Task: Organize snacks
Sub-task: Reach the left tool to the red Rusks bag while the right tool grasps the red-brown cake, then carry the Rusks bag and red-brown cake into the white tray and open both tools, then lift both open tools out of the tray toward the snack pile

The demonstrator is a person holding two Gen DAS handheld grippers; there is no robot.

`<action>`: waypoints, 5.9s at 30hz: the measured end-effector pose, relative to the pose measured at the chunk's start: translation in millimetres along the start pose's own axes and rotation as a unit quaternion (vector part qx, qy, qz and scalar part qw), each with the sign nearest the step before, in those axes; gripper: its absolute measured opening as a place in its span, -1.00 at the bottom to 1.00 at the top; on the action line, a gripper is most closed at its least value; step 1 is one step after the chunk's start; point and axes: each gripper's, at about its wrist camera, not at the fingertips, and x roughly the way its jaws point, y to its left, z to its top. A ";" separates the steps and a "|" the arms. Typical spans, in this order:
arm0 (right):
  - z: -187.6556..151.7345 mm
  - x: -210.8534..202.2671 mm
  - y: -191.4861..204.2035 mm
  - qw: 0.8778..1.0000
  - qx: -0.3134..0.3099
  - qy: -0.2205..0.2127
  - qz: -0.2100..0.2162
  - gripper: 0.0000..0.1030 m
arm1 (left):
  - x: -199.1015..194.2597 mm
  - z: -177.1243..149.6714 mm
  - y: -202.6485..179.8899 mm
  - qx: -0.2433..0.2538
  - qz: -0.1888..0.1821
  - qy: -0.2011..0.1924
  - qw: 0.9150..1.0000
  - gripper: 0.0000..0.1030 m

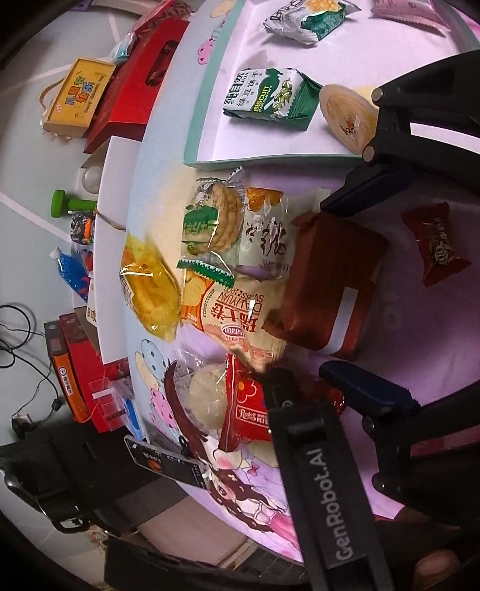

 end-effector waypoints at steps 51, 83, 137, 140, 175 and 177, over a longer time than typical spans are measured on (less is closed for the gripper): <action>12.6 -94.4 -96.0 0.985 0.121 -0.094 -0.073 0.22 | -69.1 -0.5 -52.5 0.058 -0.032 -0.081 0.994 0.11; -35.6 -142.4 -249.0 0.932 0.297 -0.080 -0.193 0.21 | -40.6 -75.0 -213.3 0.263 -0.109 -0.035 0.958 0.12; -22.1 -117.3 -216.4 0.957 0.220 -0.049 -0.185 0.84 | -28.2 -43.6 -151.7 0.151 -0.052 -0.051 0.986 0.83; -20.3 -115.3 -210.5 0.960 0.206 -0.047 -0.186 1.00 | -28.2 -42.6 -149.7 0.147 -0.050 -0.052 0.986 0.90; 1.2 -113.3 -134.6 0.978 0.126 -0.088 -0.144 1.00 | -41.4 -15.7 -82.9 0.050 -0.059 -0.056 0.995 0.99; 1.9 -110.4 -125.5 0.980 0.115 -0.086 -0.137 1.00 | -43.4 -13.4 -74.4 0.044 -0.048 -0.058 0.996 0.99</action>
